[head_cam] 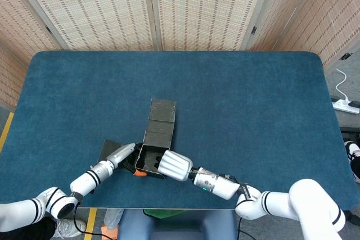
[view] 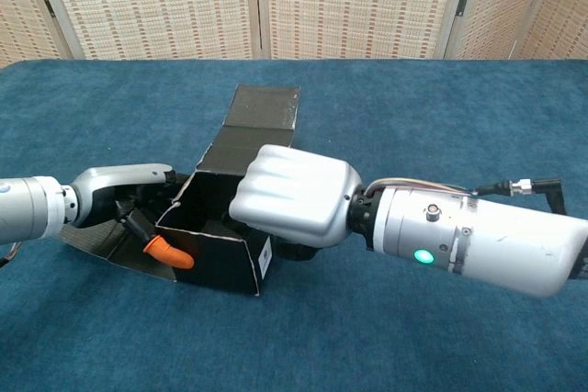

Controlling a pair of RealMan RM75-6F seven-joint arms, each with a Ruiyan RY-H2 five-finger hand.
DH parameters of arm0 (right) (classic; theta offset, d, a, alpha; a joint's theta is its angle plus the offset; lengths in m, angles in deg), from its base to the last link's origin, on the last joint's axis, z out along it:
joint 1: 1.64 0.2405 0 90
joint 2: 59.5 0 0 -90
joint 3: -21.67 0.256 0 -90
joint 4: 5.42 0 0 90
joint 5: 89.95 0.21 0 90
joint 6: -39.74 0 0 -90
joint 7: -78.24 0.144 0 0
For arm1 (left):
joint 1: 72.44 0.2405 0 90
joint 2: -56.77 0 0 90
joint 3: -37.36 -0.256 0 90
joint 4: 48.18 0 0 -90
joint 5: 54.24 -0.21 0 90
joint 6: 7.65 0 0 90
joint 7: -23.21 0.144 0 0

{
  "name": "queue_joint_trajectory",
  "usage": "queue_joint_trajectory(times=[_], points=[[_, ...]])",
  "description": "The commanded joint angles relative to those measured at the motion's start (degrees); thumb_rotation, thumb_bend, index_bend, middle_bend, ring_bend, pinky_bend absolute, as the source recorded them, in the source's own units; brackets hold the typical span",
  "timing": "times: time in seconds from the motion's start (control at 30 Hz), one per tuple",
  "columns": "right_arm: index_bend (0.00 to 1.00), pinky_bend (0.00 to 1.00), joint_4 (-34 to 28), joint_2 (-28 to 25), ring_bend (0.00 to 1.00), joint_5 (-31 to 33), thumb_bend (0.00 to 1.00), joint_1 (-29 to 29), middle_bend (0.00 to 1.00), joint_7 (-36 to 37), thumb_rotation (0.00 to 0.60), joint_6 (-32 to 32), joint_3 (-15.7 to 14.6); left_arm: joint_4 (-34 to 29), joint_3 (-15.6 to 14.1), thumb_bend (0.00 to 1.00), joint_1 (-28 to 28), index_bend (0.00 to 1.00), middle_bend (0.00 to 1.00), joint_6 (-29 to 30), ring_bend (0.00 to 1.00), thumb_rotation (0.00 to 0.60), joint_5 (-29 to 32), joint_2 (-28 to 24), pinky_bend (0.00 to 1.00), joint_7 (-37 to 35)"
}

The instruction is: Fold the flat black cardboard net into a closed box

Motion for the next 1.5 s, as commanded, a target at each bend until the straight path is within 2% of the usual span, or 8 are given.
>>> queue_joint_trajectory(times=[0.03,0.67,0.77,0.9,1.0,1.17,1.37,1.5], points=[[0.94,1.0,-0.2,-0.1,0.83,0.4,0.28,0.4,0.98,0.0,0.6,0.9,0.1,-0.1,0.1,0.19,0.4,0.35,0.37,0.7,0.54,0.6,0.2,0.3,0.7,1.1],[0.97,1.0,0.1,-3.1,0.86,-0.1,0.31,2.3,1.0,0.9,0.6,2.8,-0.6,0.4,1.3,0.19,1.7,0.35,0.37,3.0,0.54,0.6,2.9,2.0,0.67,8.3],[0.95,1.0,1.1,-3.4,0.85,-1.1,0.31,2.5,0.93,0.9,0.6,1.5,-0.8,0.8,2.0,0.19,2.2,0.35,0.37,4.2,0.54,0.6,4.1,2.8,0.67,10.5],[0.68,1.0,3.3,-3.7,0.82,-3.4,0.28,2.4,0.63,2.4,0.6,-2.0,-1.4,0.1,2.8,0.19,3.0,0.34,0.36,5.3,0.53,0.6,6.7,3.7,0.65,14.4],[0.37,1.0,4.5,-4.1,0.81,-4.4,0.19,2.4,0.37,3.3,0.6,-3.7,-1.6,-0.9,3.4,0.19,3.3,0.32,0.33,5.7,0.44,0.6,8.0,3.6,0.61,16.4],[0.04,1.0,6.2,-4.9,0.78,-5.7,0.09,2.4,0.12,4.1,0.6,-5.9,-1.9,-2.7,4.2,0.19,3.8,0.27,0.27,6.6,0.31,0.6,9.7,3.7,0.55,19.1],[0.0,1.0,6.0,-5.8,0.72,-5.2,0.05,1.5,0.0,4.3,0.6,-7.1,-2.0,-4.7,4.8,0.19,4.2,0.15,0.09,7.7,0.07,0.6,10.9,3.7,0.34,22.8],[0.0,1.0,3.7,-7.4,0.72,-4.3,0.05,-0.1,0.0,7.5,0.6,-9.8,-1.6,-6.7,4.9,0.19,4.5,0.05,0.0,8.6,0.0,0.6,11.0,2.9,0.21,25.2]])
